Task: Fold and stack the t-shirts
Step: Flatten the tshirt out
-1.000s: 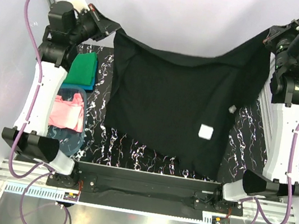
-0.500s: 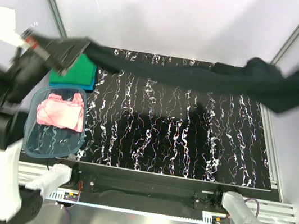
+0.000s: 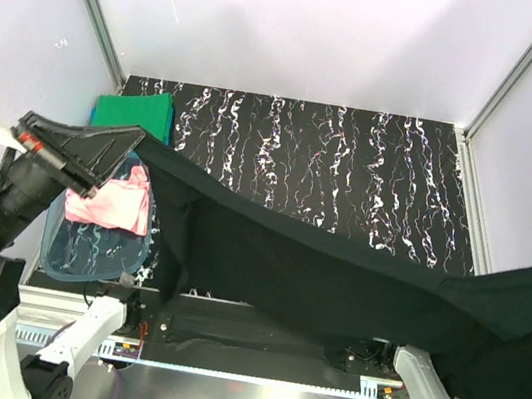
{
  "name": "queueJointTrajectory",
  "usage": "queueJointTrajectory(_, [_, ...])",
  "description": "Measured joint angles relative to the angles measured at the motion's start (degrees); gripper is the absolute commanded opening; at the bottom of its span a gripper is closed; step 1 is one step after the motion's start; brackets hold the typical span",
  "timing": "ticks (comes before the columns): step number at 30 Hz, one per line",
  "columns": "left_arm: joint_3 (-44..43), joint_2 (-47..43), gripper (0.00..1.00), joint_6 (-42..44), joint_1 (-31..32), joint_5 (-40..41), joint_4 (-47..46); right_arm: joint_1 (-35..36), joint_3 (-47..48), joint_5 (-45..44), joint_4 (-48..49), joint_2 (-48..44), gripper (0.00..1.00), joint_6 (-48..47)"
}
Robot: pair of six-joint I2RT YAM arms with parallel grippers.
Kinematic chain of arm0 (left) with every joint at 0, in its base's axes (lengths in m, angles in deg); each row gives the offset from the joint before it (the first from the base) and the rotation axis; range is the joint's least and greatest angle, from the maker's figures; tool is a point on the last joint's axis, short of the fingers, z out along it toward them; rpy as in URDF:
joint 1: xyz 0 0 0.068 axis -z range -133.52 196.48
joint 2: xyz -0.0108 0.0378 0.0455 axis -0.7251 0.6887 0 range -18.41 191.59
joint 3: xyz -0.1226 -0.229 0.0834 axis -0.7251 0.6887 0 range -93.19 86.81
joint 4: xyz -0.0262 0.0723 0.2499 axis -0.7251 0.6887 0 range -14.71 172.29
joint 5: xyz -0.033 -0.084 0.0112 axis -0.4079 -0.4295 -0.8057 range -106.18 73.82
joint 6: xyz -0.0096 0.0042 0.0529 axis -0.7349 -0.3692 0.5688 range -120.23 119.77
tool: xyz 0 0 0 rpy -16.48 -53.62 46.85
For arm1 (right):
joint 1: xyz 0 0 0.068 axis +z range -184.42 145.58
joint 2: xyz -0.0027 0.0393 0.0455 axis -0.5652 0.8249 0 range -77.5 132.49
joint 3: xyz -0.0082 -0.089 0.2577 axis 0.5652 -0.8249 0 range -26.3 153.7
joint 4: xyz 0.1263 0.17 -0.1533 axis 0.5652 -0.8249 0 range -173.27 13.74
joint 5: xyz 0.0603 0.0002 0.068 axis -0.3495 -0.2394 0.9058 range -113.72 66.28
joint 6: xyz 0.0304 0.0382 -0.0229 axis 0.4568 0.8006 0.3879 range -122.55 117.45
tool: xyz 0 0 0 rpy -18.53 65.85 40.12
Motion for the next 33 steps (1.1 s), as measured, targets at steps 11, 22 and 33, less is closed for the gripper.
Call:
queueJointTrajectory(11, [13.1, 14.5, 0.0, 3.3, 0.0, 6.9, -5.3, 0.0, -30.7, 2.1, 20.3, 7.7, 0.0, -2.0])
queueJointTrajectory(22, [12.2, 52.0, 0.0, 4.3, -1.3, 10.4, -22.1, 0.0, -46.1, 13.6, 43.1, 43.1, 0.0, -4.4])
queueJointTrajectory(33, [5.8, 66.4, 0.0, 6.3, -2.0, 8.9, -30.5, 0.0, -44.5, 20.3, 55.7, 57.9, 0.0, -5.0])
